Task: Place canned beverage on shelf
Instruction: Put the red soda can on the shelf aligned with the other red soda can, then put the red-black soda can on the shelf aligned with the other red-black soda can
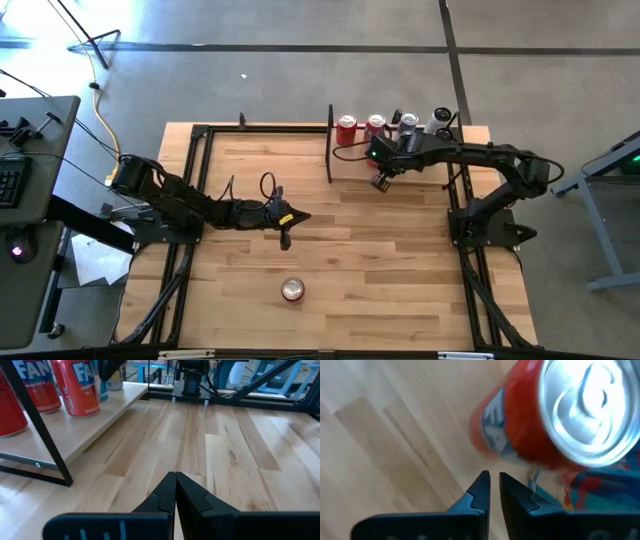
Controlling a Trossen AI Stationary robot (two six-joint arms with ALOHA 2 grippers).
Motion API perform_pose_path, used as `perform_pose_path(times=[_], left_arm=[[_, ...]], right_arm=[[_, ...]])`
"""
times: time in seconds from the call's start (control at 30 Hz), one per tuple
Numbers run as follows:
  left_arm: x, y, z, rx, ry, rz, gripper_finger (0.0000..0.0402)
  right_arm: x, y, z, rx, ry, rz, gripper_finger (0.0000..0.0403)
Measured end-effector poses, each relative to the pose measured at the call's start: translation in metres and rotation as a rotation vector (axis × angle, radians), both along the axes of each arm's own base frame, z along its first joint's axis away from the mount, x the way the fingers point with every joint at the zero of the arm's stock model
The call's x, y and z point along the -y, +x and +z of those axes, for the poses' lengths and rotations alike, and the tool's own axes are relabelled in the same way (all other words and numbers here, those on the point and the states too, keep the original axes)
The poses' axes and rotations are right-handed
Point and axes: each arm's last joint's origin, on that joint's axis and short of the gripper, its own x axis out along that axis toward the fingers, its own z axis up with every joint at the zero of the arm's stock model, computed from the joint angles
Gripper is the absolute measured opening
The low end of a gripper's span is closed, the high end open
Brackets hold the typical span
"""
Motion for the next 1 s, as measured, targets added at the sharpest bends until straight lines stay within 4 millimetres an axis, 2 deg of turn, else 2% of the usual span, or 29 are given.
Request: perform_pose_path(times=[0.37, 0.5, 0.63, 0.73, 0.83, 1.0], left_arm=[[0.0, -0.001, 0.004, 0.013, 0.022, 0.017, 0.0001], [0.002, -0.005, 0.013, 0.013, 0.04, 0.006, 0.0001], [0.009, -0.014, 0.023, -0.018, 0.069, 0.0, 0.0001], [0.02, -0.025, 0.028, -0.069, 0.102, 0.011, 0.0001], [0.031, -0.034, 0.03, -0.105, 0.134, 0.043, 0.0001], [0.046, -0.041, 0.028, -0.106, 0.138, 0.064, 0.0001]], right_arm=[[0.011, 0.007, 0.004, 0.102, -0.075, -0.014, 0.0007], [0.0, 0.003, 0.017, 0.135, -0.098, 0.03, 0.0007], [-0.025, -0.002, 0.038, 0.222, -0.149, 0.109, 0.0005], [-0.052, -0.006, 0.041, 0.34, -0.169, 0.204, 0.0001], [-0.082, -0.006, 0.03, 0.507, -0.157, 0.313, 0.0001], [-0.131, -0.002, -0.006, 0.814, -0.102, 0.494, 0.0003]])
